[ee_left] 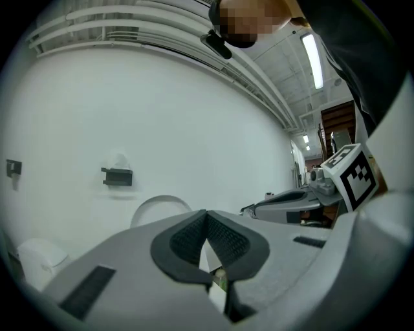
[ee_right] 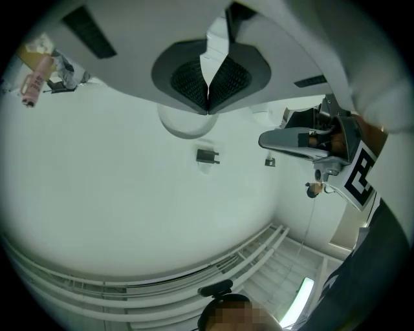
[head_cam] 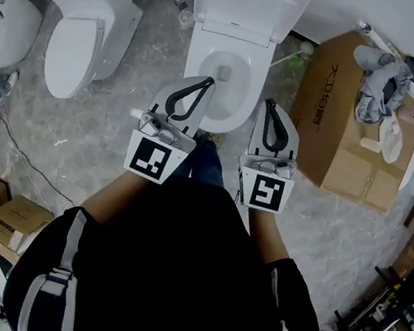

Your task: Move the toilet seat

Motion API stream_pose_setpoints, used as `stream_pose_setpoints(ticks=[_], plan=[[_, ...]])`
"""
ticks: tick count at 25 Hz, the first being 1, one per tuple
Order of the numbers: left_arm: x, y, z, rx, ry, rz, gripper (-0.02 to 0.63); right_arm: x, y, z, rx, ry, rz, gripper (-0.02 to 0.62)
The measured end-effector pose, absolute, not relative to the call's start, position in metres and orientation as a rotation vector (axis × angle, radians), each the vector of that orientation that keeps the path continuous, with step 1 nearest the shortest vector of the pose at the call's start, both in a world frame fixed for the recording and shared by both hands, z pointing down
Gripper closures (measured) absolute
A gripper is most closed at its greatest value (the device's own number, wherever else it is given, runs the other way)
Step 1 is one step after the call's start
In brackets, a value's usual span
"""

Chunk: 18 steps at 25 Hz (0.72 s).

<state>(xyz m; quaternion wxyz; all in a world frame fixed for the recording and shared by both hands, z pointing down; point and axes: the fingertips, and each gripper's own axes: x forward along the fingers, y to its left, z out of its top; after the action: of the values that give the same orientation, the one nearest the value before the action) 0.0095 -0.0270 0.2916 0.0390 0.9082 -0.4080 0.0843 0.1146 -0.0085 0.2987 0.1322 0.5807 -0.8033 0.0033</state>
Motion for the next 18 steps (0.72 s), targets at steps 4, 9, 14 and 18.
stream_pose_setpoints(ticks=[4, 9, 14, 18], plan=[[0.005, -0.033, 0.322, 2.741, -1.227, 0.292, 0.600, 0.116, -0.010, 0.333, 1.650, -2.298, 0.073, 0.572], [0.007, -0.033, 0.364, 2.709, -1.174, 0.352, 0.599, 0.116, -0.015, 0.374, 1.617, -2.278, 0.135, 0.572], [0.010, -0.028, 0.402, 2.682, -1.126, 0.387, 0.600, 0.122, -0.015, 0.411, 1.646, -2.259, 0.177, 0.572], [0.006, -0.028, 0.429, 2.647, -1.110, 0.409, 0.599, 0.126, -0.012, 0.440, 1.623, -2.219, 0.207, 0.572]])
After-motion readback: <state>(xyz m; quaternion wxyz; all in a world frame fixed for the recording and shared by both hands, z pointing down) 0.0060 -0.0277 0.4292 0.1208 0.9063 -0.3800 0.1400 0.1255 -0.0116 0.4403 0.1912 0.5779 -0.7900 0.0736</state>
